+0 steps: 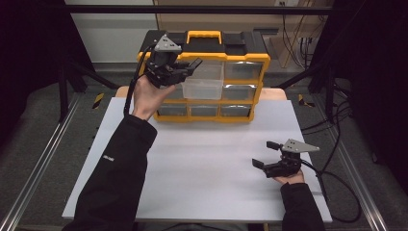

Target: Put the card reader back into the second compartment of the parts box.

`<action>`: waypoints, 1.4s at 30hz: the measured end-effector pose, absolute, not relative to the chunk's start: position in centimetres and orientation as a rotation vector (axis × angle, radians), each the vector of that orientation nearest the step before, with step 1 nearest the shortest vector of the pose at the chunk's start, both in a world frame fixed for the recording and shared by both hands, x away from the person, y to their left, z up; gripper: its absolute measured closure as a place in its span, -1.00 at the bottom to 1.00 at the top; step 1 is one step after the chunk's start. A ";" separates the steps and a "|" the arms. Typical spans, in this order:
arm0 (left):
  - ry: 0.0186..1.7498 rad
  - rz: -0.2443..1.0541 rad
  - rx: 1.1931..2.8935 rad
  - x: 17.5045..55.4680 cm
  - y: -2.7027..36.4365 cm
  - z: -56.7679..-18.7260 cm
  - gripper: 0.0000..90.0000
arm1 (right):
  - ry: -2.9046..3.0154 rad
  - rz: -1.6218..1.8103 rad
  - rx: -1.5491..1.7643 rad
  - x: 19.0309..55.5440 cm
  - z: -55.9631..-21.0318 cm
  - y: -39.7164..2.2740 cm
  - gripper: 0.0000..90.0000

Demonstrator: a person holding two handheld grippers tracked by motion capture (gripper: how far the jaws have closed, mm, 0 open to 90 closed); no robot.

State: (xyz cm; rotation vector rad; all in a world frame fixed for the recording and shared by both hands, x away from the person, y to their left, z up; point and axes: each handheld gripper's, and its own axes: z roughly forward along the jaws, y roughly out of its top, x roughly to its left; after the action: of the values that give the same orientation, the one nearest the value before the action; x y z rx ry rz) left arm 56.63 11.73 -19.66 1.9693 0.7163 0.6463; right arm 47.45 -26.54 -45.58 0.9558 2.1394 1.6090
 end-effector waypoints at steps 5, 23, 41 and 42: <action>0.719 0.635 1.970 57.3 11.3 -20.1 0.61 | 2.137 1.611 0.957 47.4 -45.6 -26.6 -0.99; 0.733 0.637 2.000 58.7 10.9 -21.2 0.61 | 2.140 1.611 0.956 47.5 -45.6 -26.5 -0.99; 0.745 0.623 2.020 59.2 10.7 -21.8 0.60 | 2.139 1.610 0.958 47.5 -45.6 -26.5 -0.99; 0.744 0.624 2.021 59.2 10.7 -21.8 0.60 | 2.139 1.610 0.957 47.5 -45.6 -26.5 -0.99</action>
State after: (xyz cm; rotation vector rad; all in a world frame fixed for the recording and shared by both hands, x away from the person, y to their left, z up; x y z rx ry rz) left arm 59.19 10.68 -21.83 2.0212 0.7442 0.6235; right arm 47.46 -26.48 -45.63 0.9569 2.1387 1.6096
